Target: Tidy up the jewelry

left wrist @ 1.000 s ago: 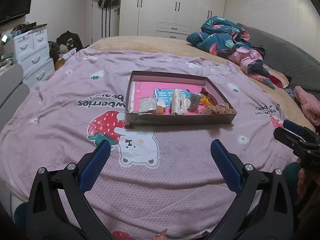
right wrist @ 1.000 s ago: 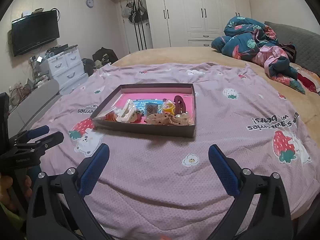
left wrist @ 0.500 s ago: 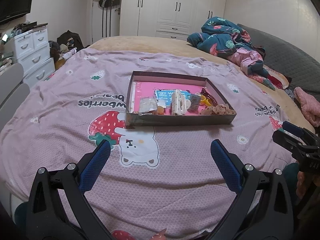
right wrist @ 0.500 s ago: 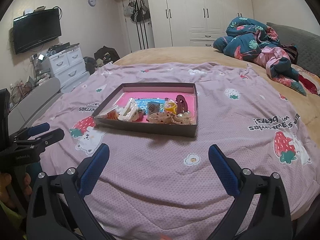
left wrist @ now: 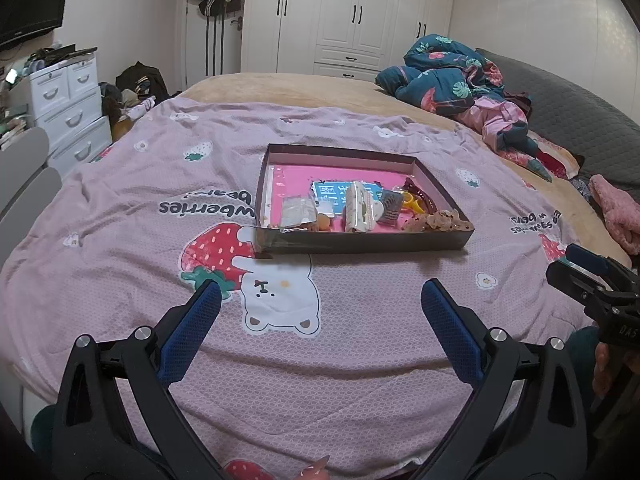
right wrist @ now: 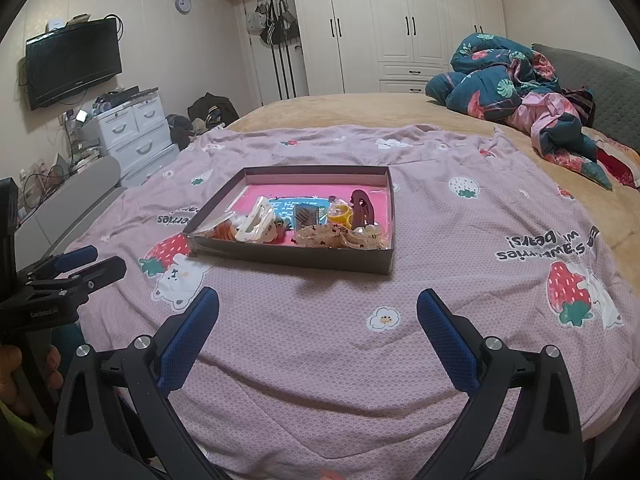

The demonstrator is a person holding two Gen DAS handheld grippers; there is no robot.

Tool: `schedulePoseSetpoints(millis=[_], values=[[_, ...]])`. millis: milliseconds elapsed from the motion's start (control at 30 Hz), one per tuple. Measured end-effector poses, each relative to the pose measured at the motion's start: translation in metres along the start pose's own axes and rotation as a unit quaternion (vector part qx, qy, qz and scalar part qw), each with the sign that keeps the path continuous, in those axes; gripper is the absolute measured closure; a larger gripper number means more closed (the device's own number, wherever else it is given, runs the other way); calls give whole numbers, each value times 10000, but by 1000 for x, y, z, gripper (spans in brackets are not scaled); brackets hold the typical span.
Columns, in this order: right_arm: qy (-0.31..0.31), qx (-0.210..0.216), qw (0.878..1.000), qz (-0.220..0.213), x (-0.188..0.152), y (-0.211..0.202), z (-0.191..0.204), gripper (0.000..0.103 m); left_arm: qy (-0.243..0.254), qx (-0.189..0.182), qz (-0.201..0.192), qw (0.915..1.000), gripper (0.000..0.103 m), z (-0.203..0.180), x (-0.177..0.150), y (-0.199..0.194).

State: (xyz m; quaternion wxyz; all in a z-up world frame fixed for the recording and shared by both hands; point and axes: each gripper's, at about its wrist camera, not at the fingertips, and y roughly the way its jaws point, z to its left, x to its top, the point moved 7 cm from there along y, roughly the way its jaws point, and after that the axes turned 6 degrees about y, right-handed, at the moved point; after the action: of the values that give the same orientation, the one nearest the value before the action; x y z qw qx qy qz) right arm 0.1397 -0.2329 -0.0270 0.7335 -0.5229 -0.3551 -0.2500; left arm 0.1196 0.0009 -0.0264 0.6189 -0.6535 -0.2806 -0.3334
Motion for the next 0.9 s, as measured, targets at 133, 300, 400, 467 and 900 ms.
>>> schedulePoseSetpoints(millis=[133, 300, 400, 467, 900], values=[[11, -4, 10000, 2, 0, 0, 0, 4, 1, 30, -11, 10000, 9, 1, 1, -2], [13, -2, 10000, 7, 0, 0, -1, 4, -8, 20, -8, 10000, 9, 1, 0, -1], [18, 0, 10000, 12, -1, 0, -1, 4, 12, 42, -10, 10000, 9, 0, 1, -2], [18, -4, 10000, 10, -1, 0, 0, 4, -2, 30, -1, 10000, 9, 1, 1, -2], [34, -3, 10000, 33, -2, 1, -3, 4, -48, -43, 1, 10000, 9, 1, 1, -2]])
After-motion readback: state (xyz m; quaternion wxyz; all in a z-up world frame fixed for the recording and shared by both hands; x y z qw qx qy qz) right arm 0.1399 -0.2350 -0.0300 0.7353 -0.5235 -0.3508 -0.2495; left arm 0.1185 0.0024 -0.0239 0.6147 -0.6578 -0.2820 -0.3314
